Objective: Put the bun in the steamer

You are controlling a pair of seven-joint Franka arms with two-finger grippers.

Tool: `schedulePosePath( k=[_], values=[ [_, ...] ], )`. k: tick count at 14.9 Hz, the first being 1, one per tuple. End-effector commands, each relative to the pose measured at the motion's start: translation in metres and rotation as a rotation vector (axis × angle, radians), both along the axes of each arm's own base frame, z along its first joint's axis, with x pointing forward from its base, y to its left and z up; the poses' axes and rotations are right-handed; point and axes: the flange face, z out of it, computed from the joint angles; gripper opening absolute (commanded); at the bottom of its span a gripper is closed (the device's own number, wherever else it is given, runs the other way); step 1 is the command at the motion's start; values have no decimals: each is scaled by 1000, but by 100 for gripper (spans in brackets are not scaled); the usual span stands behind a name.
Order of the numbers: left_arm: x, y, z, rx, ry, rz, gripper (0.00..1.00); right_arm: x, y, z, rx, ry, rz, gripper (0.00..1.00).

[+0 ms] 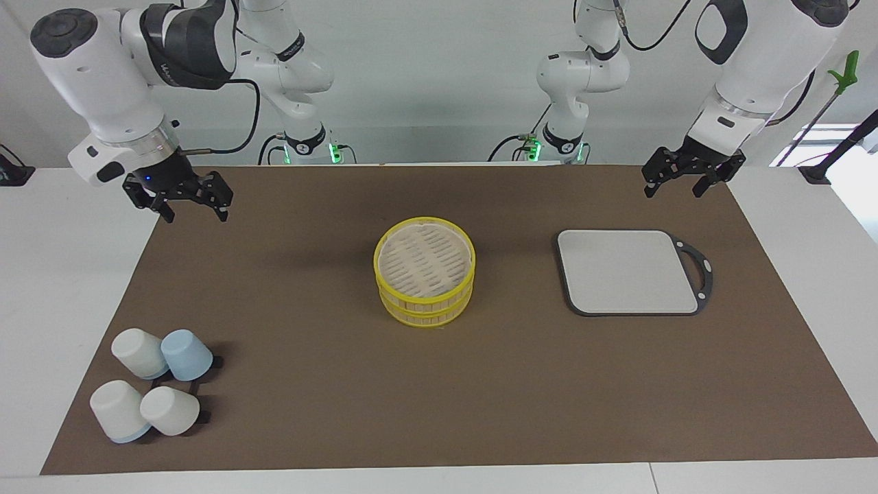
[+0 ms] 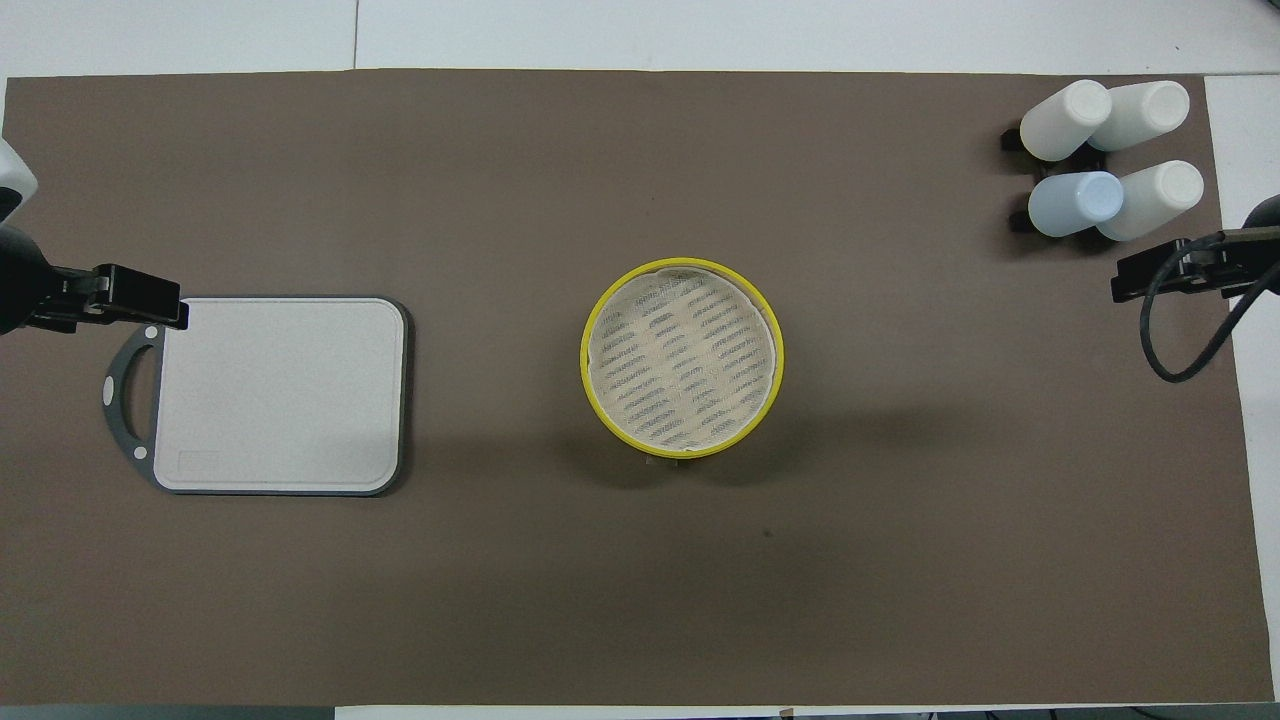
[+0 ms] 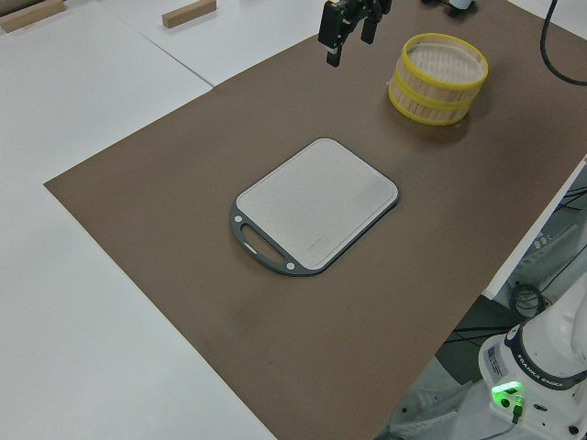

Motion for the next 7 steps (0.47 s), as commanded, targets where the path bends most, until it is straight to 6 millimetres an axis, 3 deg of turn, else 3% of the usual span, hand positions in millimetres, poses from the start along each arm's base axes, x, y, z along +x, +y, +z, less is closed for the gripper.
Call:
schedulePosePath(
  k=[1,7],
  values=[
    [-6,4,2,12,-19,-11,100,-2,-4,1,12,9,12,100],
    [-6,4,2,12,-19,-11,100,-3,-2,0,15,12,10,100]
  ],
)
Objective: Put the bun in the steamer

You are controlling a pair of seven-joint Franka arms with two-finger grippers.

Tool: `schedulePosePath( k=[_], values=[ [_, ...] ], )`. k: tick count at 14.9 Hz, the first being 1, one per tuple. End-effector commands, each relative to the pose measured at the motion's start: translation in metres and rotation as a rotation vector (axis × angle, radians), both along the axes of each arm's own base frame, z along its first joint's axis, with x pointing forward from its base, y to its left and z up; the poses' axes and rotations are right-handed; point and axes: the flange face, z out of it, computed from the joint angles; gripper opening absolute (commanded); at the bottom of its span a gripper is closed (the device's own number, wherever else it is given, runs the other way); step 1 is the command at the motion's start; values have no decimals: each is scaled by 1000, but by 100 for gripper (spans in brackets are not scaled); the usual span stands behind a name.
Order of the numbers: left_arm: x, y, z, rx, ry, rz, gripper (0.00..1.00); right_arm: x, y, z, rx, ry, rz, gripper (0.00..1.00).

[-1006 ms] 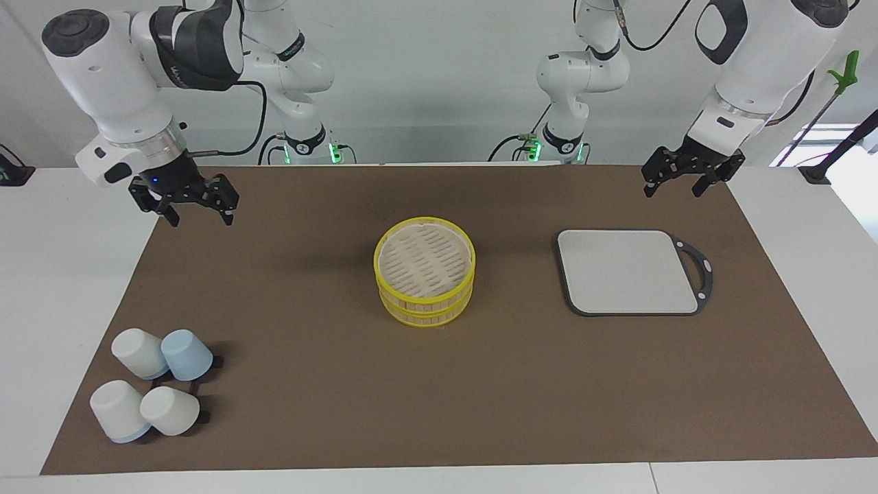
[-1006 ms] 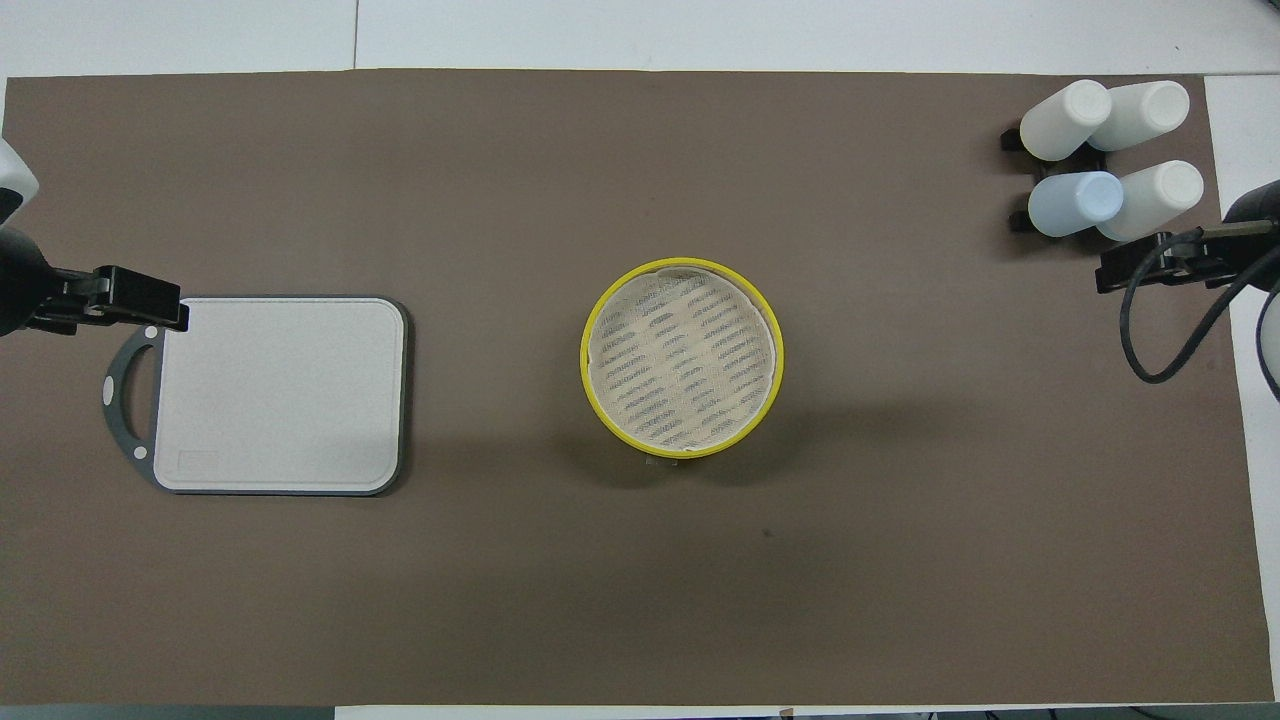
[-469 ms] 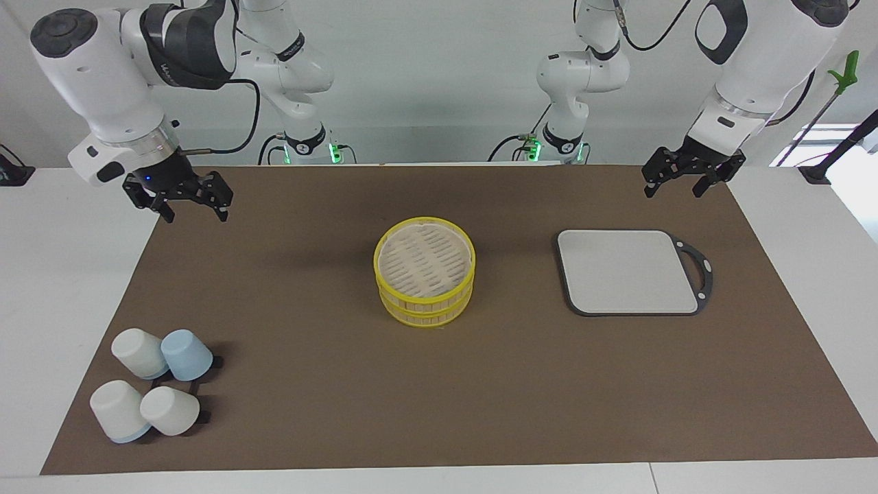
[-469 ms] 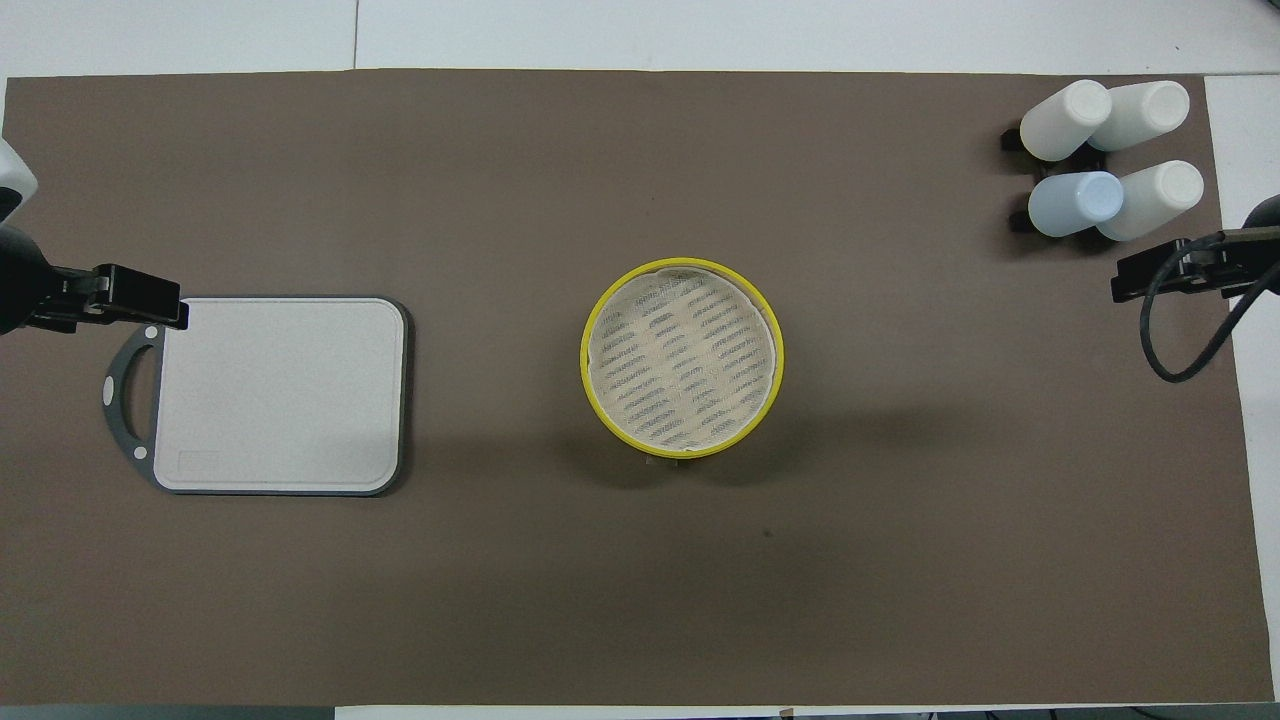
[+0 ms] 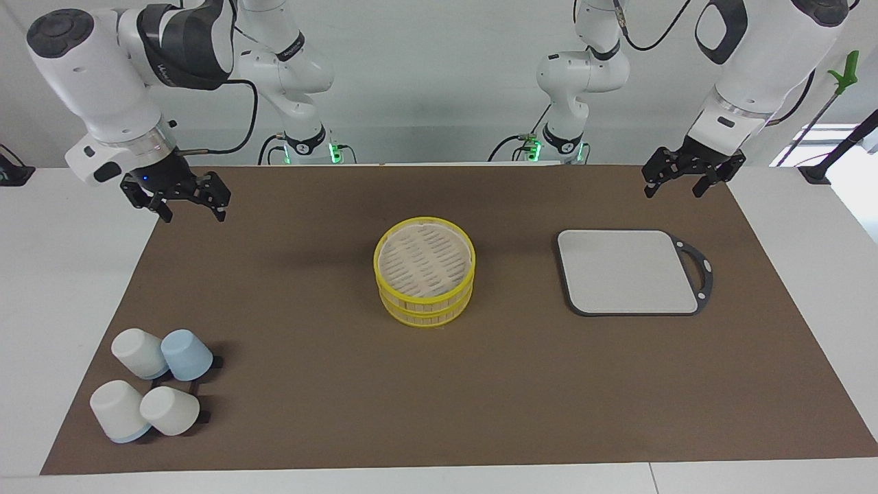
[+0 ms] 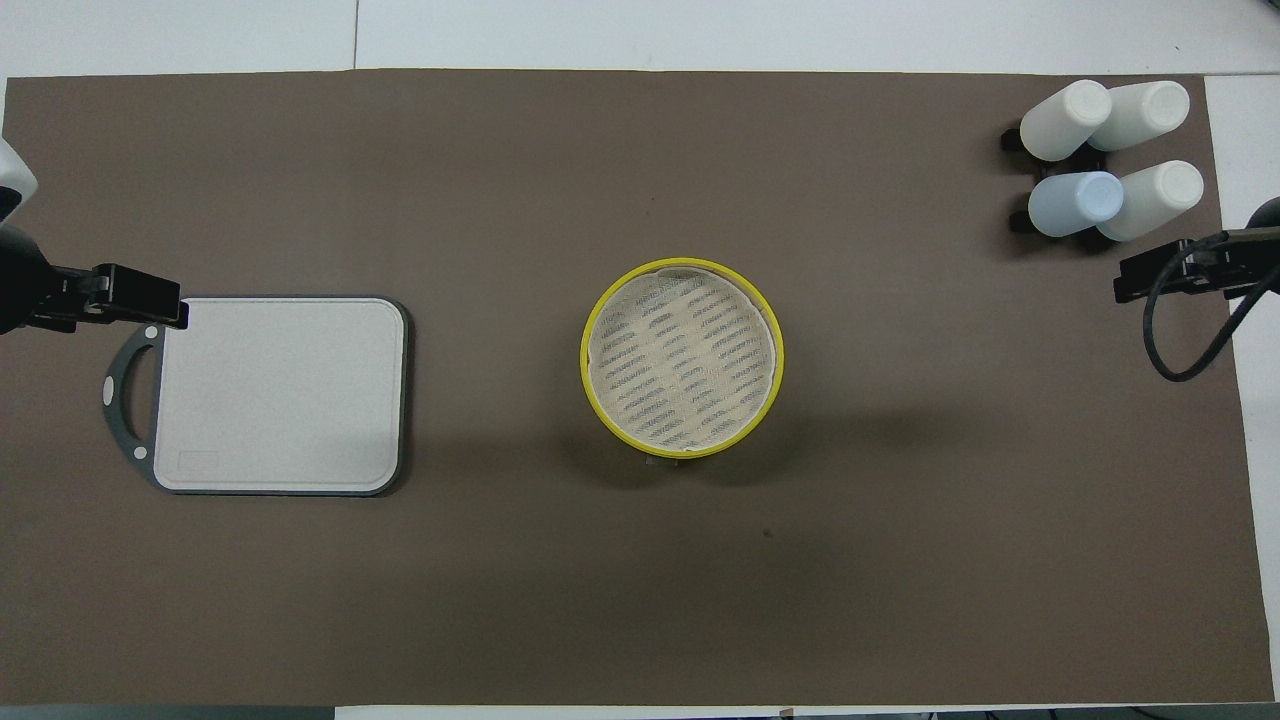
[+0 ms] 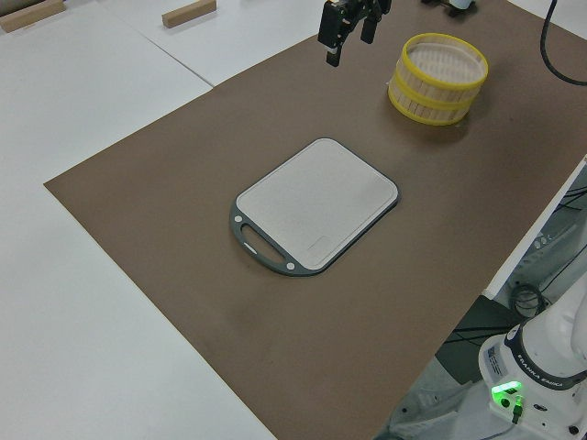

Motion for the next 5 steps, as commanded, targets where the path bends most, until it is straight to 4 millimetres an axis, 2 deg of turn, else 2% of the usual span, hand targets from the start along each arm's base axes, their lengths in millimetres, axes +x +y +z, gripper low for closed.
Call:
schedulePosePath(
  k=[1,5],
  values=[
    [-6,4,1,12,-18,-11,100,-3,0,1,13,8,13,100],
    [-6,4,1,12,-19,-11,100,-4,4,1,13,16,22,100]
  ],
)
